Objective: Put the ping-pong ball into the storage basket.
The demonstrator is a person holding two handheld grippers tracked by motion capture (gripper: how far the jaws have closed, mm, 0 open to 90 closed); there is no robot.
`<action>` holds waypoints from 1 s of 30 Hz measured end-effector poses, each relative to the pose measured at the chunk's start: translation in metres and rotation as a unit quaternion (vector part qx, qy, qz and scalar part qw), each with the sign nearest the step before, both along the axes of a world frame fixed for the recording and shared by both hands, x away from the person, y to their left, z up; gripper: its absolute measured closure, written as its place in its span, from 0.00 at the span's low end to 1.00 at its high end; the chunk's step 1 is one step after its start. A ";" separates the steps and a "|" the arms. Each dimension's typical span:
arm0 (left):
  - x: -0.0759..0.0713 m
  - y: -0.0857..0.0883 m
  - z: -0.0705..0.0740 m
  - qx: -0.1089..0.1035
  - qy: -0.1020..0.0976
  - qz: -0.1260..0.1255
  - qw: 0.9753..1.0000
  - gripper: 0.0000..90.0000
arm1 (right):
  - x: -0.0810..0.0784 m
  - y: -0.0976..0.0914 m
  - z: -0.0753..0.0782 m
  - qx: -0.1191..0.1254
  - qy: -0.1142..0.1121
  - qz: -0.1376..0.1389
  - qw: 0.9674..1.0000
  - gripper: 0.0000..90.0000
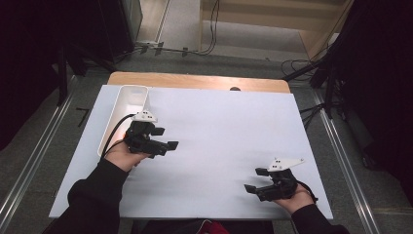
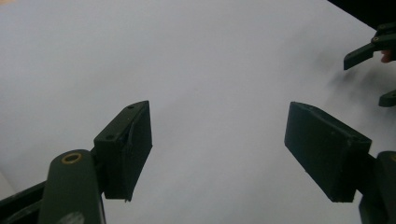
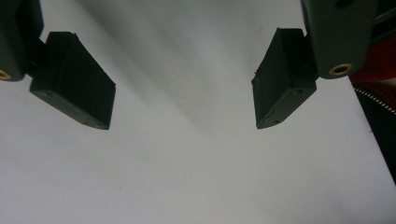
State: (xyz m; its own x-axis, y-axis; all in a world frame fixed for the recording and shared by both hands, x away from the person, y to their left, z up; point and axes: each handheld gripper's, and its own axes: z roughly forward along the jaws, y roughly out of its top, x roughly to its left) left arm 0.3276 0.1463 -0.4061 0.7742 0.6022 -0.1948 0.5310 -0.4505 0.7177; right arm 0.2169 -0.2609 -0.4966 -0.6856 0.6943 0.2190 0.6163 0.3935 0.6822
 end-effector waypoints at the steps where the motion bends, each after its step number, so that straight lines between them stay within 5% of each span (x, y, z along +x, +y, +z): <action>1: -0.001 0.000 0.000 -0.002 0.000 -0.003 1.000 0.26 | 0.000 -0.001 0.000 -0.003 0.003 -0.005 1.000 0.22; 30: -0.028 -0.020 -0.026 -0.011 -0.016 -0.050 0.999 0.26 | 0.000 -0.001 0.000 0.001 0.004 -0.010 1.000 0.22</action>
